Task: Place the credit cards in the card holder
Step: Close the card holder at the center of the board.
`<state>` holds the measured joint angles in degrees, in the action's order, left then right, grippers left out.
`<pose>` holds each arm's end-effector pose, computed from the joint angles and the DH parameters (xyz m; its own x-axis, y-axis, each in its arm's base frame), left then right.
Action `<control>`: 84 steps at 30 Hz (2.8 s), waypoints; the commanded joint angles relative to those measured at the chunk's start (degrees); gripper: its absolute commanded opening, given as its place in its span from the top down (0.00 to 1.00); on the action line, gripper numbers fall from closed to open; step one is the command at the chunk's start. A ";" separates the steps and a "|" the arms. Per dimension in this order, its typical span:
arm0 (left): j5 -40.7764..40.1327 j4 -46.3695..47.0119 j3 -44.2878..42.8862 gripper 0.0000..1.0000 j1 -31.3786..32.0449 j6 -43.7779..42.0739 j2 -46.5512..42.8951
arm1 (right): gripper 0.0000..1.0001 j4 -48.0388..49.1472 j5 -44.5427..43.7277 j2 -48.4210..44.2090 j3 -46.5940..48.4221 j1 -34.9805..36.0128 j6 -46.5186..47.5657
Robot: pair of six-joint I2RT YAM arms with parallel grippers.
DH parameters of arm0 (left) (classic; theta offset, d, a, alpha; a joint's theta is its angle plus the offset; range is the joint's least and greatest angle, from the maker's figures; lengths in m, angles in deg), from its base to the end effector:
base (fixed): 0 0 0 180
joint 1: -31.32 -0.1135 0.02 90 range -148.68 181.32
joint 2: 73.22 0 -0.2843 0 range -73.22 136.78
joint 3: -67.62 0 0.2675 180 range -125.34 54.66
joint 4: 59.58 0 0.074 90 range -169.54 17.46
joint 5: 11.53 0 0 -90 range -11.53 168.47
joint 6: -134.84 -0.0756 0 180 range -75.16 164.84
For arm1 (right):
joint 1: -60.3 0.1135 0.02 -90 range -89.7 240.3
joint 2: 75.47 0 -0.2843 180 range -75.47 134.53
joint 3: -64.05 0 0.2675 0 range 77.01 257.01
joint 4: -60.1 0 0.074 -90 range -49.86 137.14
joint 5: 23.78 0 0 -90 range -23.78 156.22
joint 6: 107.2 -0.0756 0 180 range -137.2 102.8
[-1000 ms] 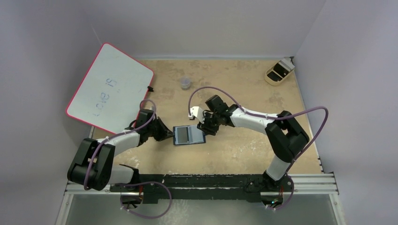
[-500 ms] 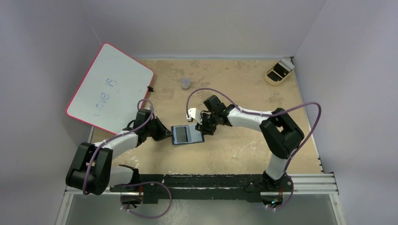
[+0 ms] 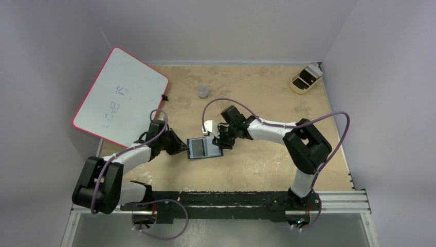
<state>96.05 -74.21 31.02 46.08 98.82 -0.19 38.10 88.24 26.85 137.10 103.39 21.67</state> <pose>0.2302 -0.0843 0.1130 -0.7872 -0.5899 -0.1796 -0.3576 0.6739 -0.6465 0.2758 0.2968 0.1481 0.0614 -0.7392 -0.6707 -0.9840 0.0679 -0.1649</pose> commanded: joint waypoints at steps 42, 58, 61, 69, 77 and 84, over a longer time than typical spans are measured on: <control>7.09 8.77 0.47 0.88 -1.45 11.24 -8.61 | 0.89 51.88 5.92 -3.44 -16.06 0.33 -38.06; 7.02 17.39 2.07 0.83 -0.43 14.51 -2.31 | 0.86 71.22 8.84 -2.09 -22.63 0.33 -41.01; 6.54 17.67 0.93 0.81 0.92 14.62 -1.31 | 0.86 71.87 8.81 -1.62 -22.86 0.33 -41.21; 4.46 17.49 -1.79 0.76 4.54 14.21 0.78 | 0.86 72.59 9.62 -0.94 -23.52 0.33 -41.11; 3.99 21.58 -1.55 0.85 6.18 15.01 4.34 | 0.86 74.69 10.29 0.02 -24.17 0.33 -40.81; 2.39 21.69 -2.81 0.90 7.46 14.51 7.43 | 0.85 75.06 10.45 0.59 -24.76 0.33 -40.50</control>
<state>100.30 -54.28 30.52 52.81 113.40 6.24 108.59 97.38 27.29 112.38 103.63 -19.57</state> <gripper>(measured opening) 0.110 0.144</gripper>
